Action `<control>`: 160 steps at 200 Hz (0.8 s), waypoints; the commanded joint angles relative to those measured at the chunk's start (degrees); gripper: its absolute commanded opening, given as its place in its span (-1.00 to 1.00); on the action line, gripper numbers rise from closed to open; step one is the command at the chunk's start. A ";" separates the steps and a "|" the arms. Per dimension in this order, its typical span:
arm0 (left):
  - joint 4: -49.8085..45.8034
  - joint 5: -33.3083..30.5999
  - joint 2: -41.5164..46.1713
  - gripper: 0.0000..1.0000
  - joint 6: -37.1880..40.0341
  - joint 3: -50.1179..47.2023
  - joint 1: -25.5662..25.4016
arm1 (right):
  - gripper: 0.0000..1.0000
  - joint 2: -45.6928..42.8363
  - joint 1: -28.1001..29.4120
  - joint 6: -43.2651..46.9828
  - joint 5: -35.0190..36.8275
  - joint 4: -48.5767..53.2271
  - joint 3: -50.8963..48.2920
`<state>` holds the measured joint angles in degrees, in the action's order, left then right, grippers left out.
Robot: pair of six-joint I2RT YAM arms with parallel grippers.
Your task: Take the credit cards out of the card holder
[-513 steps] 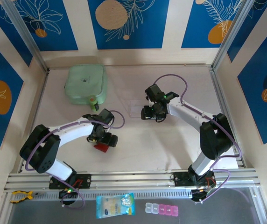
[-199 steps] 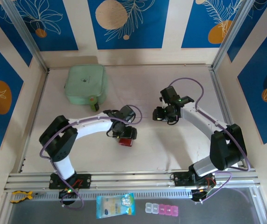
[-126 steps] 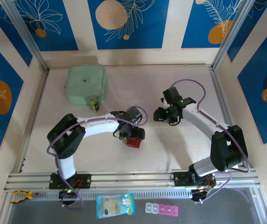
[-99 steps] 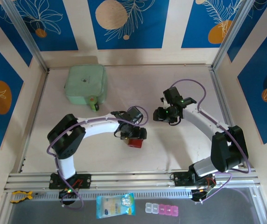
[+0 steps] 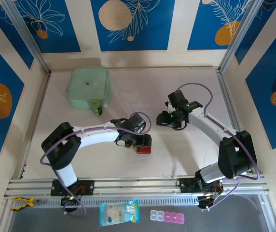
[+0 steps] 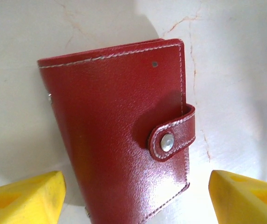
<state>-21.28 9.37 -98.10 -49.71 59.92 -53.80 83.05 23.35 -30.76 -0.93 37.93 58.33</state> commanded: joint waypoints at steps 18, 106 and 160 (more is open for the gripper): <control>3.61 -3.95 6.38 0.59 -1.32 -3.90 0.88 | -0.05 -0.43 3.39 -3.37 -1.68 3.31 0.48; 19.40 0.20 15.54 -0.03 -4.58 -18.03 7.20 | -0.12 3.04 14.84 -10.69 4.71 5.99 0.60; 25.18 2.51 18.68 -0.48 -6.01 -23.74 10.09 | -0.18 10.67 20.31 -13.00 7.40 7.05 4.49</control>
<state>0.49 9.93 -81.36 -55.35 37.54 -44.66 90.37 41.63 -41.52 4.40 43.00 59.72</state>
